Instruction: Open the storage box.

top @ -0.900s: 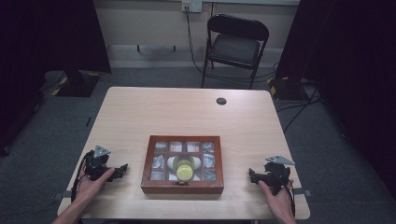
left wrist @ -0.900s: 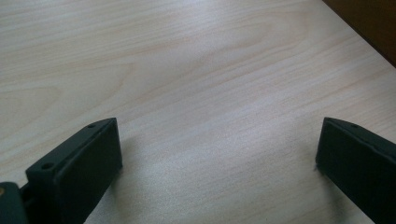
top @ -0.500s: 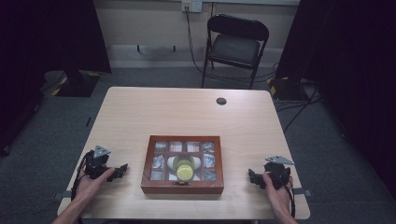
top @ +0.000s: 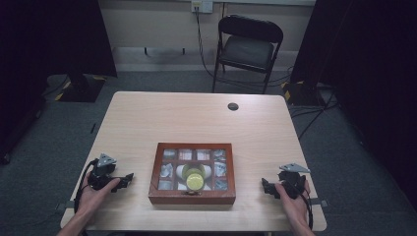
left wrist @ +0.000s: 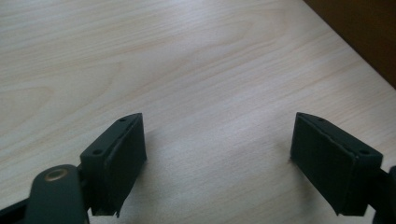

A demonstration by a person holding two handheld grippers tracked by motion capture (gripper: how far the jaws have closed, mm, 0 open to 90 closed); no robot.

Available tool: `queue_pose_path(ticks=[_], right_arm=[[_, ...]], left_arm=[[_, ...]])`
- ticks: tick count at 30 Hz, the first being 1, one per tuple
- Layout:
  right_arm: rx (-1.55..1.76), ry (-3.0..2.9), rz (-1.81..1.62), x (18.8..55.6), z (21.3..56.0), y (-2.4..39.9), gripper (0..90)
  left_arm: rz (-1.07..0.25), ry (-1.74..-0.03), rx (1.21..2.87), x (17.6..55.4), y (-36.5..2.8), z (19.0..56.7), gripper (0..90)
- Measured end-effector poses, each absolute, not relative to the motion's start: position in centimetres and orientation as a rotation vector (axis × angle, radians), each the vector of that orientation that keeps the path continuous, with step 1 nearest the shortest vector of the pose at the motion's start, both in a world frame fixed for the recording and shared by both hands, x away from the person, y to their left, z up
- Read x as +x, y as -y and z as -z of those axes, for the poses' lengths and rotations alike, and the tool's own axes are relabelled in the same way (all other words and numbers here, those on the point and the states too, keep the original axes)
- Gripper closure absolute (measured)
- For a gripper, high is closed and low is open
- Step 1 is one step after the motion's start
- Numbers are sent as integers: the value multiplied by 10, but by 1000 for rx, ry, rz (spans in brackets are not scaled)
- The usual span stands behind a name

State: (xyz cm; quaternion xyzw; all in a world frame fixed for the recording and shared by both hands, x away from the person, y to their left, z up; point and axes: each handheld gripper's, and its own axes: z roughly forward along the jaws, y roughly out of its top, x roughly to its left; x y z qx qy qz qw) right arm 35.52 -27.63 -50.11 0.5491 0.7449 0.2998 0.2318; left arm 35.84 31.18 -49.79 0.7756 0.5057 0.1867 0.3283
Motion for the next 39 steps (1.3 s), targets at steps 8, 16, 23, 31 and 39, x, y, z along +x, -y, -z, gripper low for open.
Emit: queue_pose_path(ticks=[8, 16, 23, 31, 39], right_arm=[[1491, -2066, -831, 356, 501, 278, 0], [1487, -2070, -832, 356, 501, 278, 0], [1484, -2074, -836, 357, 501, 278, 0], [1484, -2076, -838, 357, 501, 278, 0], [1476, -2082, -840, 358, 501, 278, 0]], left_arm=[[-464, -1281, 1974, 355, -312, 483, 213], [-455, -1211, 1978, 348, -306, 474, 235], [-412, -1151, 1963, 342, -300, 465, 246], [-387, -1100, 1943, 337, -293, 458, 268], [-329, -993, 1952, 329, -281, 447, 278]])
